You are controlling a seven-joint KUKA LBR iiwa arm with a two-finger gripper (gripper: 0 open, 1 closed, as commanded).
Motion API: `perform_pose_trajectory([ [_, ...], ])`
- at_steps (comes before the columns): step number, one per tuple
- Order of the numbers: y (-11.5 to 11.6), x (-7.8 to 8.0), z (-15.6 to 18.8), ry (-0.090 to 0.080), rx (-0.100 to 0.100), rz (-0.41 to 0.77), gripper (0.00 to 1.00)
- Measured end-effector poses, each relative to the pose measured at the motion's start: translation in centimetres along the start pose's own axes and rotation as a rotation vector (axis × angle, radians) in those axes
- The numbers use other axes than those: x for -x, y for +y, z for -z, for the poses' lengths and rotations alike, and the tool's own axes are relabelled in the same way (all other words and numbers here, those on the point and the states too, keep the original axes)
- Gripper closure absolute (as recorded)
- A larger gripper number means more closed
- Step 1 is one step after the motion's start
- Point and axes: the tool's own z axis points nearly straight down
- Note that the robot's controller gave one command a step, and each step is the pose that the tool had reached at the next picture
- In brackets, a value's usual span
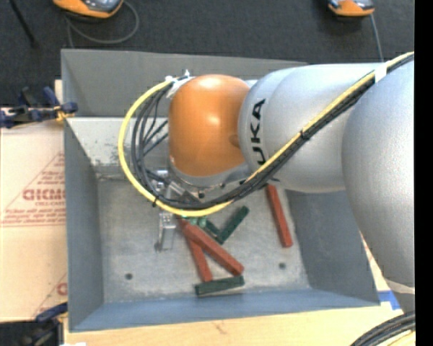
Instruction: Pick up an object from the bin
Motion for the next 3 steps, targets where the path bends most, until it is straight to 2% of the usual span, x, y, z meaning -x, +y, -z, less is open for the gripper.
perform_pose_trajectory([
  [1, -11.3, 7.1, -11.4, -0.004, 0.000, -0.227, 0.00],
  [2, -13.7, 7.0, -11.1, -0.006, 0.002, -0.439, 0.00],
  [3, -13.7, 7.2, -11.0, -0.008, 0.003, -0.438, 0.00],
])
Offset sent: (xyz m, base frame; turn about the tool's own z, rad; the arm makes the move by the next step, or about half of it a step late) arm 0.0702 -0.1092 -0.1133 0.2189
